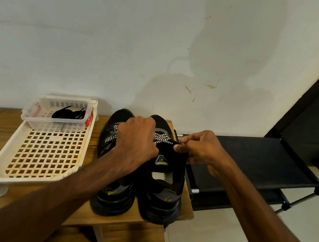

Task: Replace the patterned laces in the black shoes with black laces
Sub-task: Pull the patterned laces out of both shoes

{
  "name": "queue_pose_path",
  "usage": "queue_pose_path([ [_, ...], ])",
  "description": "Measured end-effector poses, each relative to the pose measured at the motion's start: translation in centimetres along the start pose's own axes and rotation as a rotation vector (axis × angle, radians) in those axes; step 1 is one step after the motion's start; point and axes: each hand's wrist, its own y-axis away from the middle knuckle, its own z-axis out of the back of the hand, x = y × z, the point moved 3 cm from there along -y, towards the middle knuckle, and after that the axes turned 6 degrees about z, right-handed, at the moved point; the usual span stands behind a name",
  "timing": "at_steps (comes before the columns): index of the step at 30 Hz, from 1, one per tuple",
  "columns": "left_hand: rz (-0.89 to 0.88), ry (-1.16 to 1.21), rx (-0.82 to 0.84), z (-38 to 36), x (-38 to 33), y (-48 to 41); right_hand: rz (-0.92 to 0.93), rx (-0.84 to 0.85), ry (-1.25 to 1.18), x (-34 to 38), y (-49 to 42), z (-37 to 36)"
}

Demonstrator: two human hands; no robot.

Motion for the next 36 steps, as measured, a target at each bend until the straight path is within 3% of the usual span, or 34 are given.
queue_pose_path([
  [4,-0.059,-0.008,-0.054,0.0,-0.2,0.3,0.086,-0.064,0.167,-0.2,-0.7,-0.7],
  [7,-0.214,-0.027,-0.129,-0.1,-1.3,0.5,0.112,-0.065,0.264,-0.2,-1.4,-1.1],
  [20,-0.377,-0.01,-0.09,-1.0,-2.6,0.1,0.092,-0.072,0.301,-0.4,-1.9,-0.9],
  [24,-0.318,0.048,-0.096,-0.3,-2.1,-0.3,0.071,-0.091,0.301,-0.3,-2.0,-0.8],
  [29,-0.047,0.264,-0.198,1.9,1.7,-2.0,0.055,-0.078,0.274,-0.2,-1.6,-0.5],
  [32,0.075,0.349,-0.14,1.7,3.9,-2.5,0.059,-0.089,0.269,-0.2,-1.6,-0.6],
  [36,-0.073,0.279,-0.173,1.5,3.1,-2.3,0.085,-0.099,0.312,0.2,-1.4,-1.0],
])
